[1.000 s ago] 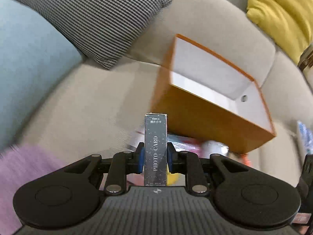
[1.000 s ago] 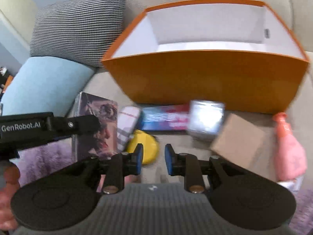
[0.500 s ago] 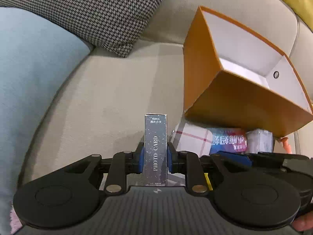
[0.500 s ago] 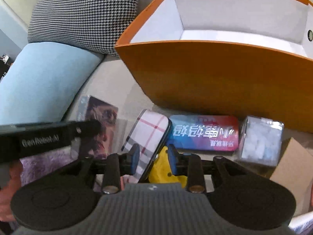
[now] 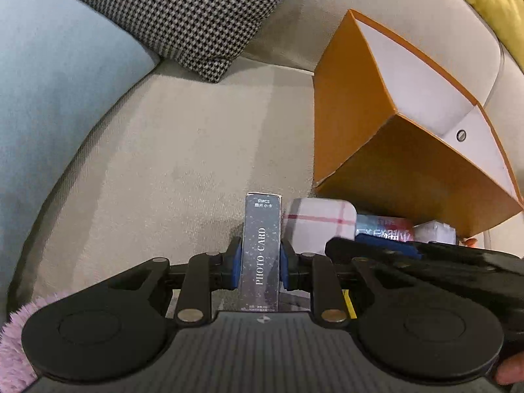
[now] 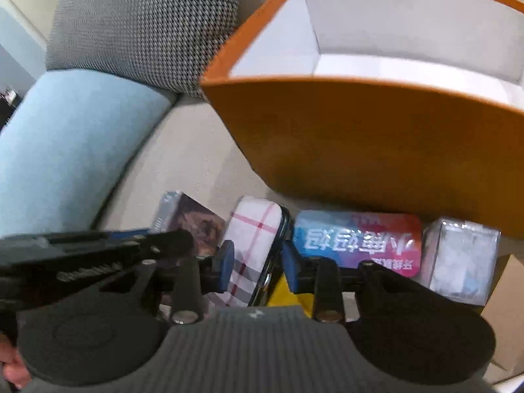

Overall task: Organize rigid objects
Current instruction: 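Lower the card box into the orange box with the left tool while the right tool carries the case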

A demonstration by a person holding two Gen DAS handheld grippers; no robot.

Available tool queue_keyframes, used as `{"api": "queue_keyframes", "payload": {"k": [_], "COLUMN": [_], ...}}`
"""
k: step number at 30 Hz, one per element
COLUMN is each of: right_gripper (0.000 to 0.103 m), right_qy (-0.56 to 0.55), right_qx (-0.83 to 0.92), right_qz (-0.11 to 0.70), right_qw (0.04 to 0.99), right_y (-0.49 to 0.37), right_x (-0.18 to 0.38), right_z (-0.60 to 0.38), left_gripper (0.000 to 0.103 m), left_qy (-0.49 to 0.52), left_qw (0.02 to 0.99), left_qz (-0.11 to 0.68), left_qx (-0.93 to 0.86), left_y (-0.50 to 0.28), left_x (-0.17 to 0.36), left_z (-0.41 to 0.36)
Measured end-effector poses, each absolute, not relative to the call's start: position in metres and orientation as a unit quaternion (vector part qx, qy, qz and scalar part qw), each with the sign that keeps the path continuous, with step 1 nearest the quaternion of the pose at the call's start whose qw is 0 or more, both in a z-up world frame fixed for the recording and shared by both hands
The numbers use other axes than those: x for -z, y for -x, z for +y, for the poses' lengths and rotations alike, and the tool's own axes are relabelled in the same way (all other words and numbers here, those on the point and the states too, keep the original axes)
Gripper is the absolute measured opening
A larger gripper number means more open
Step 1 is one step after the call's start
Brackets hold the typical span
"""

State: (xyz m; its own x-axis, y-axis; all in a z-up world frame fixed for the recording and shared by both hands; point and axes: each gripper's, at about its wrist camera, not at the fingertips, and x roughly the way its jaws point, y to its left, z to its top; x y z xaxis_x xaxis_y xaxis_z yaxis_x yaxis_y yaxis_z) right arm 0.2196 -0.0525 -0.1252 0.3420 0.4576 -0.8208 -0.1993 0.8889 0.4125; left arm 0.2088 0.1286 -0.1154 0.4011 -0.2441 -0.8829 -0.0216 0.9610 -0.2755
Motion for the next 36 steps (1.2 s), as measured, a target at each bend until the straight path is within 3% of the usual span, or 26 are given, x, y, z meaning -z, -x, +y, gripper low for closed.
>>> {"api": "queue_keyframes", "payload": {"k": [9, 15, 21, 24, 28, 36], "right_gripper": [0.034, 0.033, 0.033, 0.033, 0.023, 0.019], "right_qy": [-0.135, -0.231, -0.255, -0.233, -0.210, -0.156], "right_qx": [-0.194, -0.210, -0.195, -0.191, -0.181, -0.195], "right_qz": [0.537, 0.533, 0.557, 0.565, 0.563, 0.546], "right_qw": [0.810, 0.786, 0.766, 0.768, 0.779, 0.800], "right_y": [-0.224, -0.223, -0.216, -0.213, -0.214, -0.208], "right_x": [0.127, 0.127, 0.138, 0.143, 0.143, 0.127], "right_z": [-0.044, -0.060, -0.059, -0.051, -0.042, -0.037], "left_gripper": [0.026, 0.026, 0.026, 0.026, 0.026, 0.025], "left_qy": [0.149, 0.150, 0.178, 0.182, 0.192, 0.195], "left_qw": [0.825, 0.825, 0.822, 0.822, 0.820, 0.833], "left_qz": [0.541, 0.541, 0.538, 0.537, 0.536, 0.515], "left_qx": [0.065, 0.061, 0.058, 0.057, 0.057, 0.046], "left_y": [-0.205, -0.205, -0.204, -0.205, -0.205, -0.198], "left_x": [0.119, 0.117, 0.117, 0.117, 0.118, 0.111], "left_z": [0.136, 0.135, 0.141, 0.141, 0.142, 0.142]}}
